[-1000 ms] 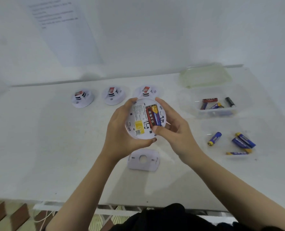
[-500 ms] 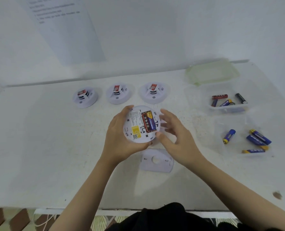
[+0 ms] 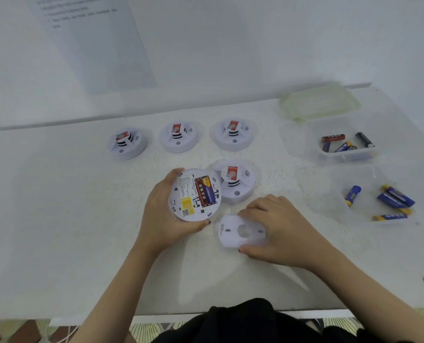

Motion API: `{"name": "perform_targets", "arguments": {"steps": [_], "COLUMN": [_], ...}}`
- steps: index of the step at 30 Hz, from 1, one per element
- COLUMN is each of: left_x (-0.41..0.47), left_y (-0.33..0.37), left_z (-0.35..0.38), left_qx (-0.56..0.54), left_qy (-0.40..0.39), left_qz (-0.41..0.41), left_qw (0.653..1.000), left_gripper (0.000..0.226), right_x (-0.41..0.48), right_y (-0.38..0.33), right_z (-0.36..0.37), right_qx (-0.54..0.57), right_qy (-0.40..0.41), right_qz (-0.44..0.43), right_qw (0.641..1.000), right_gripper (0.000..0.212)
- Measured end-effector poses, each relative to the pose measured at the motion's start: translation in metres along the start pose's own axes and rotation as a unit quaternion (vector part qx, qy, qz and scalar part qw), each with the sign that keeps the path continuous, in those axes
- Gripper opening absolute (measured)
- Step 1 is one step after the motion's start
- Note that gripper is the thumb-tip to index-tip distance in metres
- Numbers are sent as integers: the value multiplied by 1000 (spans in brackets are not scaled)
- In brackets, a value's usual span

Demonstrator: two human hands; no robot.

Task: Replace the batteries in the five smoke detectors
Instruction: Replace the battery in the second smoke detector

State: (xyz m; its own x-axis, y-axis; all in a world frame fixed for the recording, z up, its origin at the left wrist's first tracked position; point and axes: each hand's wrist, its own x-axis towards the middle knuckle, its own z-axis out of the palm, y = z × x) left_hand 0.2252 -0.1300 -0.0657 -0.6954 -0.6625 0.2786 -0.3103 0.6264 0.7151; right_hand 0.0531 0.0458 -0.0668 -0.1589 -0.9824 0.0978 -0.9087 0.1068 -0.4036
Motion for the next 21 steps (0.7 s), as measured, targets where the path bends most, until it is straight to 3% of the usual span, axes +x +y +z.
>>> {"name": "perform_targets", "arguments": {"steps": [6, 12, 21], "left_x": [-3, -4, -5], "left_y": [2, 13, 22], "left_z": [-4, -6, -9], "left_qx": [-44, -133, -155], "left_qy": [-23, -48, -86], "left_qz": [-21, -21, -5], "left_qw": [999, 990, 984], "left_gripper": [99, 91, 94], "right_x": [9, 34, 51], "right_y": [-8, -27, -39], "right_z": [-21, -26, -26], "right_qx": [82, 10, -29], "right_qy": [85, 104, 107], "right_qz": [-21, -81, -116], "right_qw": [993, 991, 987], "right_gripper": [59, 59, 55]}}
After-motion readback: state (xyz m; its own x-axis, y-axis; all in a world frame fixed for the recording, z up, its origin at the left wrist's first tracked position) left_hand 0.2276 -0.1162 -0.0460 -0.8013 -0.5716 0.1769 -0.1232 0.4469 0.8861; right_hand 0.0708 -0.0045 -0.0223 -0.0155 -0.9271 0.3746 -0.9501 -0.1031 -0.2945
